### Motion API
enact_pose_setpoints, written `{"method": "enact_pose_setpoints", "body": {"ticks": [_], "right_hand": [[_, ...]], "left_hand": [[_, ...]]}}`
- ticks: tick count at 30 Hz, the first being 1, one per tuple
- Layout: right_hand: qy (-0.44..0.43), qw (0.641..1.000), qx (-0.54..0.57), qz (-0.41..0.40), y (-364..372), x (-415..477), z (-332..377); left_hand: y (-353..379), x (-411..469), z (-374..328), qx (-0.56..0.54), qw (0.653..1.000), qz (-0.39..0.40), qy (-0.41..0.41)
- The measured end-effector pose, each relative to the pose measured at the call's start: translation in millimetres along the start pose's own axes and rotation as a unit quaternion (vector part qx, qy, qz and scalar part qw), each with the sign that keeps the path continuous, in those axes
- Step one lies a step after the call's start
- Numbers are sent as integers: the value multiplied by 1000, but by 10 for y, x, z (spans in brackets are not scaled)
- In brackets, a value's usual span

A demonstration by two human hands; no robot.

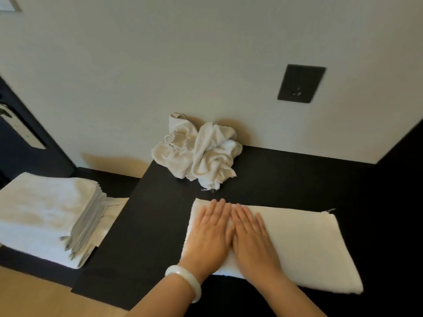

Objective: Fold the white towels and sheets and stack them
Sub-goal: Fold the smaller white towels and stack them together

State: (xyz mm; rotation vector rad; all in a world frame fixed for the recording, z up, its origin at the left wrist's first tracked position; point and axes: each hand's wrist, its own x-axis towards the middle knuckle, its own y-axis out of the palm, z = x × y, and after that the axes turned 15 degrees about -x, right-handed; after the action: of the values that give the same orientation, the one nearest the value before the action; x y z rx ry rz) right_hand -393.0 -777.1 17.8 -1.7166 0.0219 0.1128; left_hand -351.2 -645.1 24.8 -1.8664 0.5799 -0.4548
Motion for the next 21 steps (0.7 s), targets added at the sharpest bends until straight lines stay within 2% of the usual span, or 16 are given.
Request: {"method": "enact_pose_setpoints", "body": {"ticks": [3,6,8,11,13,15,17,19,20,21], "right_hand": [[25,1000,15,-9,128,-178,-307],[133,991,35,-5,267,-417,-768],[204,979,10,12,342,-587,-1090],[277,959,-26,58,287,-680,-1359],[306,949,-48,53,164,-576,-1312],[270,962,-34,2,35,-403,-1075],[150,988,6,-26,-32,-254,-688],[28,999,15,-13,9,-224,-376],[4,1000,16,-8,56,-243,-366],[15,1000,18,-9,120,-280,-469]], "left_hand": [[65,-9,25,-15,999,-2,-36],[97,24,21,-12,999,-4,-50],[104,24,13,-16,998,-1,-60],[98,18,6,-19,998,-12,-54],[103,25,2,-29,998,-15,-53],[117,32,-5,-31,998,-12,-56],[118,30,-11,-22,998,-10,-61],[105,24,-8,-19,998,-9,-60],[97,28,-6,-21,998,-9,-59],[91,25,-4,-24,998,-8,-58]]}}
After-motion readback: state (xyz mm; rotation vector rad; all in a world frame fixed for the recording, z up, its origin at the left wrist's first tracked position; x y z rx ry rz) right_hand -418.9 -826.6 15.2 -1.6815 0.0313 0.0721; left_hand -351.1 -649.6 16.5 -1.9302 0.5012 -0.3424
